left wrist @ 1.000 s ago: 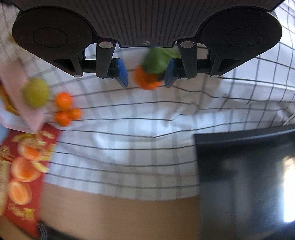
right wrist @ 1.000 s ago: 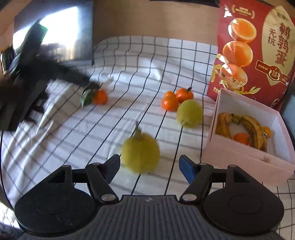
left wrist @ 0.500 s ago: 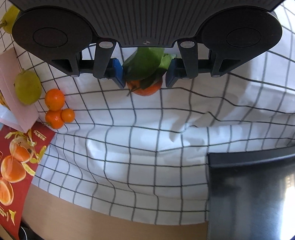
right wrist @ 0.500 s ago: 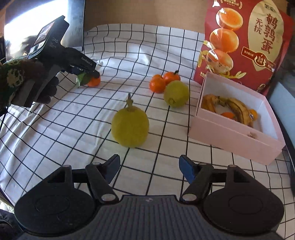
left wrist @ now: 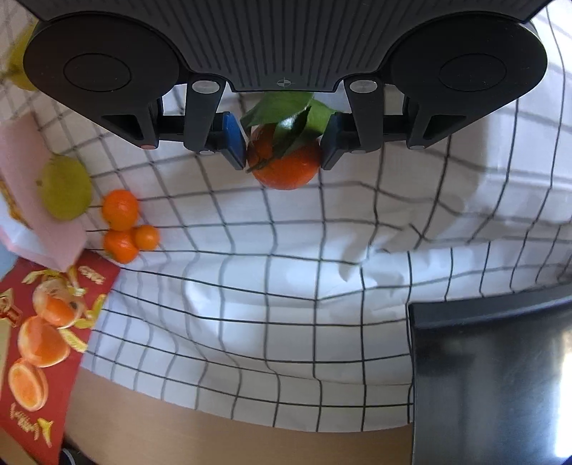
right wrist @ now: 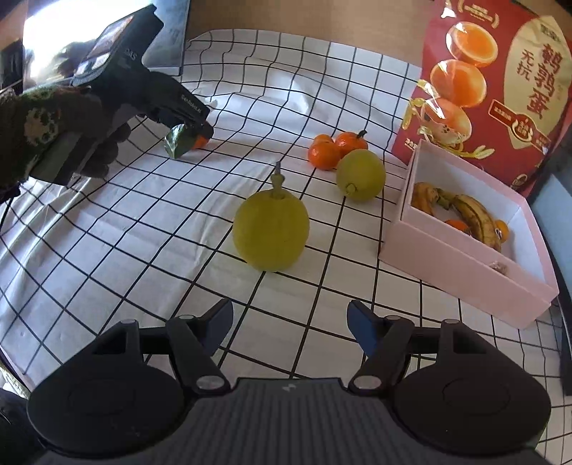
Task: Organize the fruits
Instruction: 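Carry the leafy tangerine into the pink box with the left tool while the right tool holds the pear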
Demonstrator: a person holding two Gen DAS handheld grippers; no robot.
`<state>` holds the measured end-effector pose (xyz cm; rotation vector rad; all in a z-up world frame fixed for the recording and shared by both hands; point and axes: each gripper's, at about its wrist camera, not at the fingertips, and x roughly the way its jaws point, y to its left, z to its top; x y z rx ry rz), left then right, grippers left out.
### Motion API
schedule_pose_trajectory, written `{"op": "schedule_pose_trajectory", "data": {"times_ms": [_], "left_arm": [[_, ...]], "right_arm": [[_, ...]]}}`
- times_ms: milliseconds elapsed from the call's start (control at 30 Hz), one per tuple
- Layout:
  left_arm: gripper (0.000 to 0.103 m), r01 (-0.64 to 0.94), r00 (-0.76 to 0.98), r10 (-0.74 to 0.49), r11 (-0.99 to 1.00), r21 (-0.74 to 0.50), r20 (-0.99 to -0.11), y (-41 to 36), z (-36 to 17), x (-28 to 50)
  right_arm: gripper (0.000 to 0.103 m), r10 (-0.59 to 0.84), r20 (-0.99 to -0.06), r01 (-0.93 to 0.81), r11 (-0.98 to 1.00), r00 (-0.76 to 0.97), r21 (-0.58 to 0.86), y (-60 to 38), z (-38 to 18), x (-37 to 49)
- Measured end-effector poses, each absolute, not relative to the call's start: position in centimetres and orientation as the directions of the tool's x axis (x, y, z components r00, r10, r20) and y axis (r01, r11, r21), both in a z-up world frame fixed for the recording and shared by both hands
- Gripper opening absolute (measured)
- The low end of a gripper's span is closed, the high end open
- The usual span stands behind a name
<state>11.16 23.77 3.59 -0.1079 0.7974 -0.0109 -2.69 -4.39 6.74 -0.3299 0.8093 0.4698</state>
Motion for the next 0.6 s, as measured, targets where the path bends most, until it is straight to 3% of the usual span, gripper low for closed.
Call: {"op": "schedule_pose_trajectory", "data": {"times_ms": [333, 600], "left_arm": [[0.051, 0.076, 0.611, -0.257, 0.960, -0.268, -0.749, 18.7, 3.1, 0.9], [0.050, 0.059, 0.565, -0.227, 0.970, -0.236, -0.793, 16.9, 2.8, -4.0]], "right_arm": [[0.074, 0.258, -0.713, -0.479, 0.869, 0.652, -0.123, -3.2, 7.1, 0.0], [0.076, 0.326, -0.748, -0.501, 0.866, 0.578, -0.009, -1.8, 6.1, 3.9]]}}
